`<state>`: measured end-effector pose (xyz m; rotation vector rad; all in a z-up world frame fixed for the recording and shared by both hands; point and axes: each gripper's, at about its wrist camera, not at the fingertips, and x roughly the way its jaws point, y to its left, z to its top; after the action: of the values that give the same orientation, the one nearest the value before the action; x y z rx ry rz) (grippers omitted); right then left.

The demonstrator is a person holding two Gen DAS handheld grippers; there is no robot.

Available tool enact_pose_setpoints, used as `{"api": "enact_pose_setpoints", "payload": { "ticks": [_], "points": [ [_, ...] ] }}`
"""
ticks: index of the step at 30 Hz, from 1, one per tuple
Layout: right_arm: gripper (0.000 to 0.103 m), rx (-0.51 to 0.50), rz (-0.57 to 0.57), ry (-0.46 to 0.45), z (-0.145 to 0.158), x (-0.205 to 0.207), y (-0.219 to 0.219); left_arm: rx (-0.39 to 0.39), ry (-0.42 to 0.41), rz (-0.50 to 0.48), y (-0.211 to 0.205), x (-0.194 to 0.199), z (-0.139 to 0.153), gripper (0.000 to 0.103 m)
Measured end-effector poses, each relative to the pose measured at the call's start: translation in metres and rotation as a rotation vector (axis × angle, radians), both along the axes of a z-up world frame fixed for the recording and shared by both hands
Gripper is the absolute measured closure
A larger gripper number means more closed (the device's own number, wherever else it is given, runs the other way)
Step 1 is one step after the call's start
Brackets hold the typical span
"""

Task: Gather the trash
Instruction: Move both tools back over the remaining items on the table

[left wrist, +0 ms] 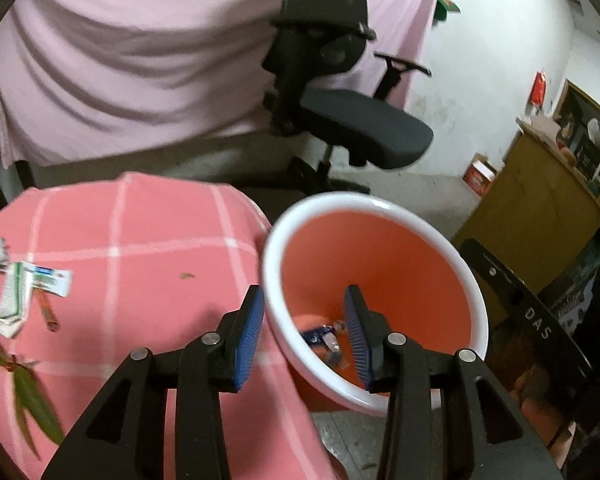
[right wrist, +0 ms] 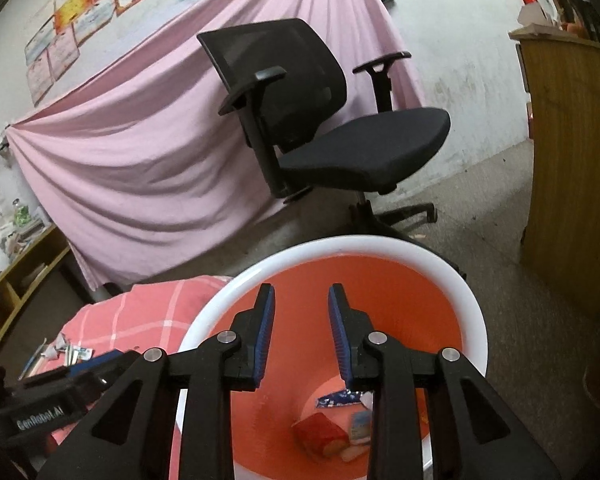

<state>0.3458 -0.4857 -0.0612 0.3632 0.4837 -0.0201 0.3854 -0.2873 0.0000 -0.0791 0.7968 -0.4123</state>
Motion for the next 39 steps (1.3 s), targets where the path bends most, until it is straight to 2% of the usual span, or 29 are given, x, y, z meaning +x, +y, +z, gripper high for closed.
{"api": "enact_pose_setpoints", "payload": {
  "ticks": [1,3,5,7,9,10,11,12,13,14,18,23,28,32,39],
  "points": [
    [0.068,-0.003,0.001,-0.013,0.002,-0.001,0.002,-0.006,-0.020,0.015,0.006,-0.002,0.005,0.067],
    [0.065,-0.005,0.008,-0.046,0.008,-0.004,0.007,-0.019,-0.058,0.041,0.017,-0.007,0.012,0.064],
    [0.062,-0.009,0.017,-0.080,0.015,-0.006,0.014,-0.040,-0.107,0.079,0.033,-0.014,0.022,0.053],
    [0.054,-0.013,0.026,-0.113,0.021,-0.007,0.023,-0.064,-0.153,0.121,0.050,-0.022,0.031,0.047],
    [0.051,-0.024,0.040,-0.152,0.029,-0.009,0.036,-0.082,-0.200,0.168,0.071,-0.029,0.041,0.042],
    [0.044,-0.029,0.047,-0.170,0.032,-0.009,0.042,-0.084,-0.217,0.188,0.079,-0.031,0.044,0.037],
    [0.037,-0.034,0.057,-0.197,0.036,-0.010,0.051,-0.085,-0.240,0.221,0.092,-0.035,0.048,0.023],
    [0.022,-0.035,0.060,-0.218,0.039,-0.011,0.057,-0.089,-0.259,0.247,0.102,-0.038,0.051,0.015],
    [0.018,-0.037,0.069,-0.252,0.043,-0.014,0.065,-0.095,-0.284,0.277,0.112,-0.042,0.053,0.006],
    [0.017,-0.041,0.076,-0.273,0.046,-0.015,0.072,-0.107,-0.328,0.331,0.128,-0.049,0.056,0.004],
    [0.000,-0.083,0.095,-0.360,0.059,-0.020,0.105,-0.109,-0.413,0.462,0.174,-0.068,0.060,0.002],
    [0.000,-0.119,0.144,-0.423,0.068,-0.022,0.144,-0.078,-0.480,0.537,0.219,-0.091,0.058,0.002],
    [0.000,-0.164,0.196,-0.448,0.068,-0.022,0.180,-0.037,-0.518,0.569,0.248,-0.107,0.049,0.002],
    [0.000,-0.208,0.244,-0.446,0.064,-0.020,0.205,-0.018,-0.540,0.597,0.269,-0.120,0.036,0.002],
    [0.000,-0.304,0.316,-0.410,0.049,-0.017,0.235,0.005,-0.523,0.592,0.287,-0.123,0.019,0.002]
  ]
}}
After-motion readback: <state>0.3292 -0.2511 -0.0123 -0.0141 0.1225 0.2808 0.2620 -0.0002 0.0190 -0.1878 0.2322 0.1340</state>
